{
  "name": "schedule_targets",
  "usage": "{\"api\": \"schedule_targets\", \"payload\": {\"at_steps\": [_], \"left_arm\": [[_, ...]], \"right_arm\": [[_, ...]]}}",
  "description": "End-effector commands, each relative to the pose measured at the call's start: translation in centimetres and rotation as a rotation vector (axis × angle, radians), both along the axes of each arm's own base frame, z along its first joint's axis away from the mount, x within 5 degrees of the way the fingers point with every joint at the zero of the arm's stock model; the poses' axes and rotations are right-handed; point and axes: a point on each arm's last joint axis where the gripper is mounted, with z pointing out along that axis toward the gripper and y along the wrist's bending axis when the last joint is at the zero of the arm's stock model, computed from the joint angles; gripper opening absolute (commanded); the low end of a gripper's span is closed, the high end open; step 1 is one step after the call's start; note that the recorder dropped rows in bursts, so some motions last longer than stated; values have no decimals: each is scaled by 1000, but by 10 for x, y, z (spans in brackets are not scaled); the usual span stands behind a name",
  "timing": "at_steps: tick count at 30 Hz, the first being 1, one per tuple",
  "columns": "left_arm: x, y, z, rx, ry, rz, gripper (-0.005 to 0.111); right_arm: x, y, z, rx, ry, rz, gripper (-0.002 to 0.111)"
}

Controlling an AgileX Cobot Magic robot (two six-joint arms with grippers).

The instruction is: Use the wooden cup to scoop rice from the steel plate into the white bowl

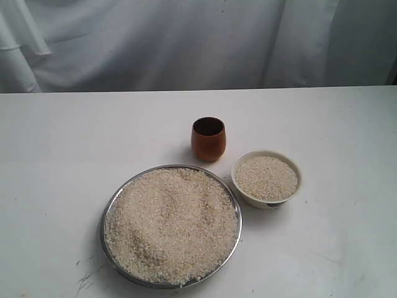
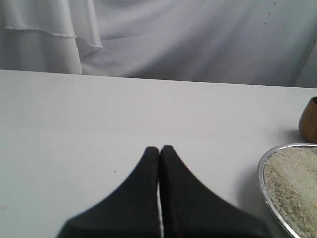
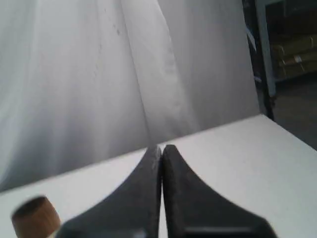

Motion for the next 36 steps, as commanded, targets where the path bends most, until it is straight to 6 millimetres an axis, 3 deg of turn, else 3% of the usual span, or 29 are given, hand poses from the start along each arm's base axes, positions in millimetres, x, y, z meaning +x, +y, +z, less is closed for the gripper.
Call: {"api": "schedule_targets", "payload": {"at_steps": [1,5,6,9,11,16,22,25,28,32,36], "left_arm": [[0,0,-1,-4,-7,-1,0],[0,0,-1,-4,-7,-1,0],[0,0,-1,-4,-7,-1,0],[0,0,-1,-4,-7,-1,0],[0,0,-1,-4,-7,-1,0],[0,0,-1,-4,-7,-1,0],[0,0,-1,-4,-7,-1,0],[0,0,-1,-4,-7,-1,0],[0,0,-1,-4,-7,-1,0],[0,0,-1,-4,-7,-1,0],[0,0,-1,-4,-7,-1,0]], "right_arm": [[-4,-5,21,228,-247,-20,0],[-5,-10,25,552,-299,-6,0],[-6,-10,27,563,-319,-2,0],[-7,-6,43,306,-419,3,0],[2,0,70,125,-407,21,0],[54,9,117,-213,-315,40,0],[127,24,142,-216,-346,169,0],[158,45,134,-284,-373,335,0],[187,70,108,-452,-334,569,0],[222,81,81,-281,-206,651,0],[238,82,65,-167,-147,646,0]]}}
